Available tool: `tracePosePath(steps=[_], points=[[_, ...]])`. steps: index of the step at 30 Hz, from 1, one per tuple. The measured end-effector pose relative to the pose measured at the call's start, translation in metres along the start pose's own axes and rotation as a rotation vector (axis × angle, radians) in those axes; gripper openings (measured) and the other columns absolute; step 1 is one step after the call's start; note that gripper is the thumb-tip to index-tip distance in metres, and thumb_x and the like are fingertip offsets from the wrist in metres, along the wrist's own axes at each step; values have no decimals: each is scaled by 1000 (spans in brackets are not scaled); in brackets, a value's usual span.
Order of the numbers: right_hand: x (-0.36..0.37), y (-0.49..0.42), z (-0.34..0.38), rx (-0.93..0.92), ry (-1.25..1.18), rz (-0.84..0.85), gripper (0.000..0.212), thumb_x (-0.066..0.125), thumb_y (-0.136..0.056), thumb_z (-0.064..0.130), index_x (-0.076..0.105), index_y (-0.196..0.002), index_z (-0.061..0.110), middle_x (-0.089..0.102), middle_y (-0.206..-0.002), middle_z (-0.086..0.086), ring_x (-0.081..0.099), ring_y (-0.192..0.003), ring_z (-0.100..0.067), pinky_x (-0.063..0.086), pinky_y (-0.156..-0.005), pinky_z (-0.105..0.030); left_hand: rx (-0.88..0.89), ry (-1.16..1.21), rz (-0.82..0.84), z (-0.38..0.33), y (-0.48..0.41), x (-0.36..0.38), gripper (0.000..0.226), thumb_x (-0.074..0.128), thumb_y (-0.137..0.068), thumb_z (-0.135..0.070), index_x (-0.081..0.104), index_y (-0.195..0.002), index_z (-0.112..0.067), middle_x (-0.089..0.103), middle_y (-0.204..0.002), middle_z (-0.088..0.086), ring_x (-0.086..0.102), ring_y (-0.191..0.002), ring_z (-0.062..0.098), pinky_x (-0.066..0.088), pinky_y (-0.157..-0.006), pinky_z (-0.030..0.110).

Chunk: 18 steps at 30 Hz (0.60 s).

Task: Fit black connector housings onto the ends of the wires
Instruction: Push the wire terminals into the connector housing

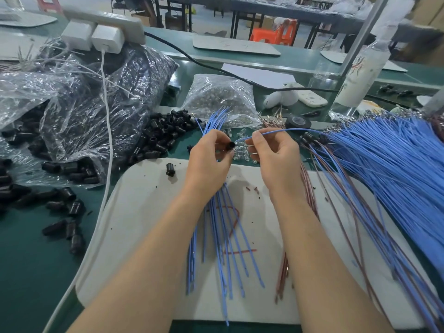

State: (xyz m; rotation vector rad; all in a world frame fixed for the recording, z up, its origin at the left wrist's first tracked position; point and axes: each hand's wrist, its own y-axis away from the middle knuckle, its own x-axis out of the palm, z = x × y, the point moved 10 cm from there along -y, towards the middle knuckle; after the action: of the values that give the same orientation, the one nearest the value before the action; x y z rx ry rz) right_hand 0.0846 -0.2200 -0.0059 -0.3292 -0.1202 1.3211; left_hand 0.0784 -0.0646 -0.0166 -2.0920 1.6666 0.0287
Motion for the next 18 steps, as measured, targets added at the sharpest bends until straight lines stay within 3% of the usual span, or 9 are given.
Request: tracePosePath(steps=[3, 7, 14, 18], points=[[1, 2, 2, -28, 71, 4, 19, 61, -90, 16, 59, -77, 29, 70, -81, -5, 67, -81, -24, 54, -81, -46, 20, -34, 17, 1, 0, 2, 21, 61, -86, 0, 54, -88, -20, 64, -94, 3, 62, -86, 9, 48, -78, 13], [1, 4, 11, -97, 139, -9, 18, 62, -88, 19, 58, -75, 30, 68, -79, 0, 66, -78, -21, 53, -80, -47, 28, -40, 21, 1, 0, 3, 22, 59, -86, 2, 56, -89, -20, 64, -95, 2, 63, -89, 13, 49, -81, 16], [5, 7, 20, -176, 260, 14, 5, 64, -89, 15, 66, -84, 15, 66, -75, 8, 63, -72, -6, 53, -77, -28, 92, -78, 43, -8, 2, 6, 22, 57, -87, 2, 65, -100, -14, 65, -98, 2, 60, -87, 12, 48, -81, 16], [7, 3, 13, -99, 239, 69, 7, 65, -88, 16, 67, -82, 19, 66, -75, 10, 63, -73, -5, 54, -80, -27, 198, -177, 77, -21, 5, 8, 26, 56, -89, 0, 68, -109, -12, 65, -102, 1, 57, -90, 12, 41, -80, 11]])
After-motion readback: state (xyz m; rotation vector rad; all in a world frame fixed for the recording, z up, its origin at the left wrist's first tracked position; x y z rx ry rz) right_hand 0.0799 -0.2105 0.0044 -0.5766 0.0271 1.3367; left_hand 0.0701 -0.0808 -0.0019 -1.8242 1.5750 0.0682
